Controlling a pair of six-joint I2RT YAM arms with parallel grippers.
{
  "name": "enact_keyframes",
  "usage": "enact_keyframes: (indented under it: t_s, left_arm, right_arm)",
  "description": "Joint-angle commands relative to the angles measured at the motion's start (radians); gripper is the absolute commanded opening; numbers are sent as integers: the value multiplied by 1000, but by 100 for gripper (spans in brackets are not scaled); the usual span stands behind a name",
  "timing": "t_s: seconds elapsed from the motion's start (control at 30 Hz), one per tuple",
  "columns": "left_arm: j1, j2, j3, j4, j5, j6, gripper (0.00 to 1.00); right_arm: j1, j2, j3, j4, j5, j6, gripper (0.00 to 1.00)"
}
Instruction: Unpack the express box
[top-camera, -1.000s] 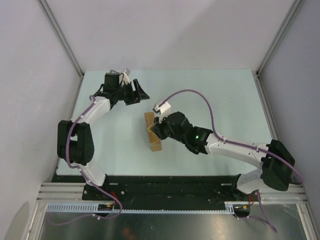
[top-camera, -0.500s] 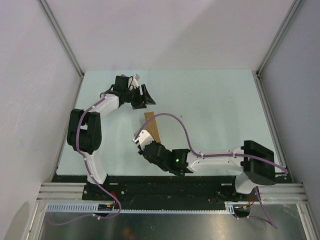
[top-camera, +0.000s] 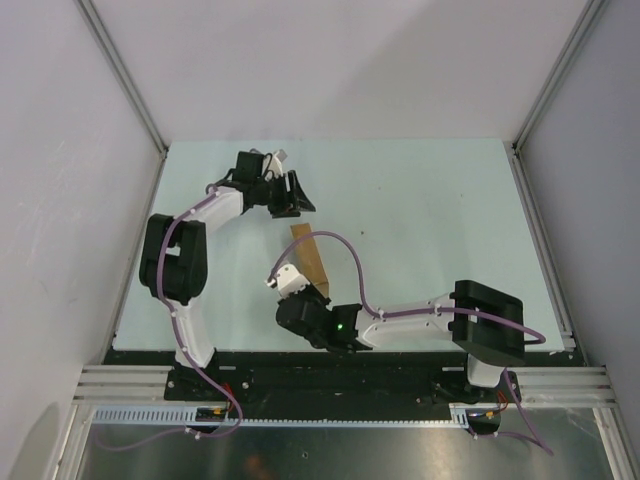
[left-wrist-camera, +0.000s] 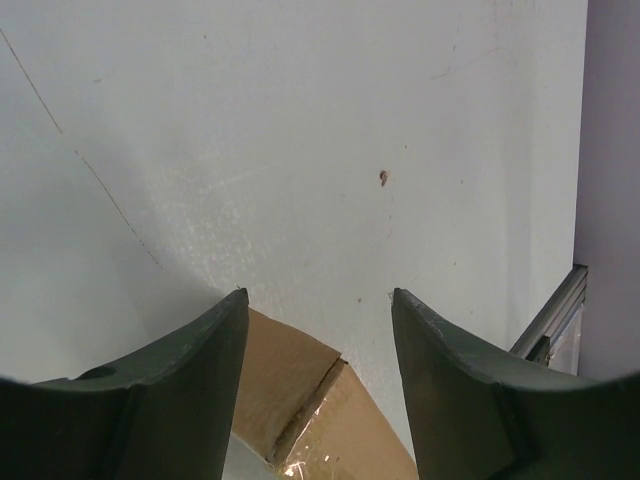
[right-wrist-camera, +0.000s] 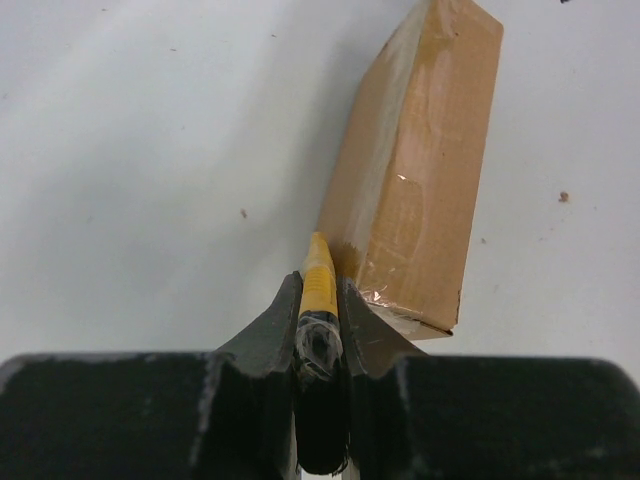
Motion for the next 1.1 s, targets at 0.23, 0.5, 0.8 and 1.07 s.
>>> enact_keyframes:
  t_s: [0.23, 0.5, 0.8, 1.07]
  left_arm:
    - [-25, -45, -74, 17, 51, 19, 57]
    - [-25, -111, -166, 19, 36, -44, 52]
    - [-25, -189, -245, 66, 56, -105, 50]
    - [-26, -217, -288, 129, 111, -123, 49]
  right_arm:
    - [3, -20, 28, -126, 98, 127, 0]
    - [-31, -90, 19, -329, 107, 380, 0]
    - [-42, -162, -35, -444, 129, 538, 0]
    - [-86, -256, -98, -473, 77, 618, 0]
